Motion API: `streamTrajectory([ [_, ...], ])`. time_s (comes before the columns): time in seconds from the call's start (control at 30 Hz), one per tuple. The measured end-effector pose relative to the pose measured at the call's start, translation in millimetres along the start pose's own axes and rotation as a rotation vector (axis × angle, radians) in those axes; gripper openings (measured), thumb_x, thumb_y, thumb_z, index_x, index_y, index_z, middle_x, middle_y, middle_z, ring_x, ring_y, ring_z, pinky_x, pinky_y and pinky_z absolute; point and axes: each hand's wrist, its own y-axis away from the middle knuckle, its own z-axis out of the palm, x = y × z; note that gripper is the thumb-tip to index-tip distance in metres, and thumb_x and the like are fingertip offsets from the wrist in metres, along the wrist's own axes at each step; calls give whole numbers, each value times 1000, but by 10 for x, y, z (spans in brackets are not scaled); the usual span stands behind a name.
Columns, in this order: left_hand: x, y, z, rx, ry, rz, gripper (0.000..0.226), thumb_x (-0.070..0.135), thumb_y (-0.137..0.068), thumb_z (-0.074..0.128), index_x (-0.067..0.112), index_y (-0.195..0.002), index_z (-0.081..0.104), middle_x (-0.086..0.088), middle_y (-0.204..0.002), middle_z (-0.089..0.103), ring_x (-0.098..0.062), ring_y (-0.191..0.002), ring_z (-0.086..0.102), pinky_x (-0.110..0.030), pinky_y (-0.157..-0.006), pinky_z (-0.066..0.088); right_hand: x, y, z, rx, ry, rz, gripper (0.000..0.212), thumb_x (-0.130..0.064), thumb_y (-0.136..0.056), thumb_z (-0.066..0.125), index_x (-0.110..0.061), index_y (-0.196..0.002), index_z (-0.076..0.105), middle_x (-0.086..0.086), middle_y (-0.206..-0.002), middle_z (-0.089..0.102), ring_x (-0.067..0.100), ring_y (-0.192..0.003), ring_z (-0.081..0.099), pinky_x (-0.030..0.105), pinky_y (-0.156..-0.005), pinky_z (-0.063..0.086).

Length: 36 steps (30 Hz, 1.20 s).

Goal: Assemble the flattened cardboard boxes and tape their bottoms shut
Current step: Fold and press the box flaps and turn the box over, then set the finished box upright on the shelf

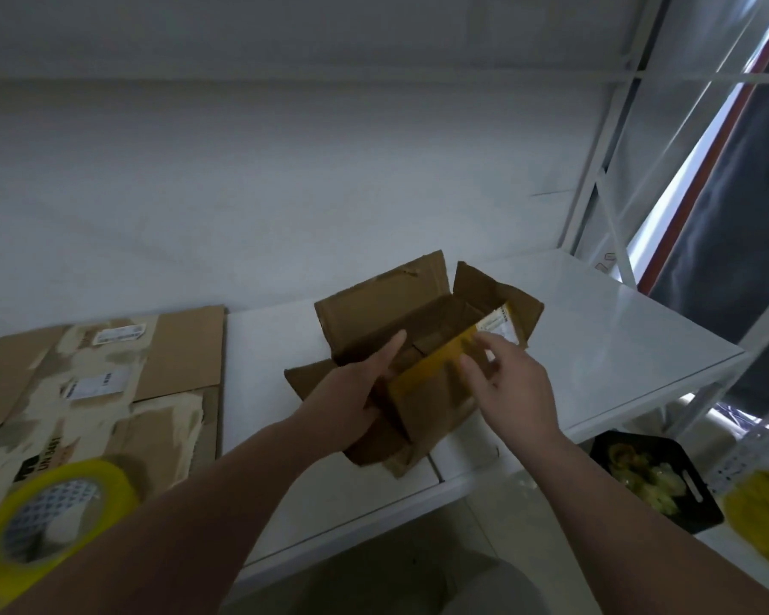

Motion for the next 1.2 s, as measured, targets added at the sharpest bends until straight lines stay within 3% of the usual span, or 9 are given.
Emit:
streamTrajectory([
  [0.13,-3,59,85,-132,-5,46,66,10,-99,42,35,-150,11,2,-139,50,-17,-123,51,-28,-109,36,-126,-45,4,-270,158,-280,71,-21,-84,64,-39,-144,31,-10,-149,35,14,-135,35,31,-101,40],
  [0.3,22,87,113,-240,218,38,69,9,-90,59,31,-146,25,7,-136,50,-14,-121,51,-24,-101,43,-198,-36,21,-635,343,-297,78,-22,-76,73,-42,-140,33,-11,-137,25,14,-119,39,27,-90,47],
  [0.47,164,1,59,69,-127,-15,44,18,-88,58,35,-128,47,17,-130,50,-9,-134,34,-53,-118,8,-291,-82,-42,-458,301,-269,45,-23,-72,77,-29,-105,46,-5,-118,27,12,-92,47,17,-75,43],
  [0.57,121,-58,-24,307,-202,-315,43,23,-89,58,33,-129,48,4,-142,40,-20,-137,29,-54,-116,18,-243,-81,-66,-355,303,-208,42,-27,-73,78,-25,-101,46,-3,-116,29,9,-84,44,11,-66,36],
  [0.73,-38,-78,-84,287,701,-894,77,12,-87,61,22,-150,17,-10,-138,33,-33,-116,46,-44,-83,54,-218,-59,-106,-223,625,-327,41,-46,-73,76,-21,-102,61,-1,-112,43,14,-97,43,23,-68,45],
  [0.83,-47,-196,-41,307,868,-827,82,-5,-88,55,20,-153,11,-10,-146,33,-36,-118,50,-42,-76,57,-256,-110,-107,-266,770,-482,31,-25,-51,90,-16,-71,69,3,-87,56,20,-82,52,24,-46,37],
  [0.9,-12,-347,-81,326,906,-766,85,-9,-88,54,22,-153,10,-10,-149,30,-35,-117,50,-40,-77,55,-239,-163,-117,-300,776,-543,35,-8,-52,87,-14,-80,67,4,-85,58,21,-81,54,21,-41,29],
  [1.03,138,-746,-129,270,1001,-653,92,-12,-87,54,24,-153,0,-8,-131,43,-23,-91,58,-37,-75,55,-91,-428,-46,-375,724,-588,47,-3,-86,58,-21,-126,40,2,-114,42,18,-107,41,21,-52,32],
  [1.2,253,-1460,-36,107,1117,-560,90,-2,-92,55,28,-153,-3,-13,-126,56,-29,-98,66,-37,-80,58,271,-938,-9,-354,700,-359,23,-10,-92,53,-16,-114,53,3,-117,41,18,-108,39,24,-73,46],
])
